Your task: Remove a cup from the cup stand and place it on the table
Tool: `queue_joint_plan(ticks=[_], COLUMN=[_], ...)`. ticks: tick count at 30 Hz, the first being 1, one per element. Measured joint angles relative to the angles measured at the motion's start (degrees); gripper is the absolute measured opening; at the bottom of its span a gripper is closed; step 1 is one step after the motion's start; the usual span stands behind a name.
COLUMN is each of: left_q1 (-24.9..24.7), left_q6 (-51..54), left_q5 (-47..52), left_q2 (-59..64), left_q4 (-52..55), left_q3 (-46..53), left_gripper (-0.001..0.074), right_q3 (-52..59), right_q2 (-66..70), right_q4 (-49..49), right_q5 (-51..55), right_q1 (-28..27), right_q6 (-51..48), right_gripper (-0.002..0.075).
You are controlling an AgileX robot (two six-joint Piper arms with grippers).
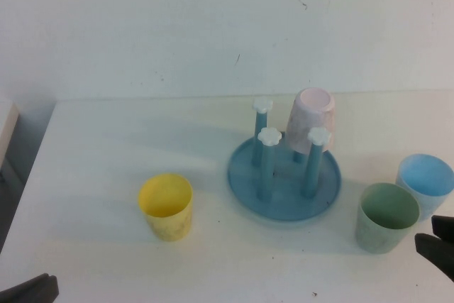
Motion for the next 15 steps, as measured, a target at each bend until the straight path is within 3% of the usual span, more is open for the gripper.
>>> queue_joint_plan(ticks=[4, 9, 15], left_q1=[0.0, 0.0, 0.0], left_q6=[0.22, 0.1, 0.1], left_q5=[0.0, 0.0, 0.0], left_q2=[0.0, 0.0, 0.0], left_q4=[0.0, 0.0, 0.0], left_q3=[0.0, 0.0, 0.0], left_gripper=[-0.0001, -0.0001, -0.0001], right_q3=[3.26, 8.88, 14.11], right_q2=[-2.27, -8.16, -10.95], right_q4=[-2.59, -2.24, 9.41], right_q5=[-4.97, -16.7, -23.22], right_q1=[0.0, 0.0, 0.0], right_q6=[-1.76, -10.94, -23.82], right_gripper=[0.0218, 0.0218, 0.0218])
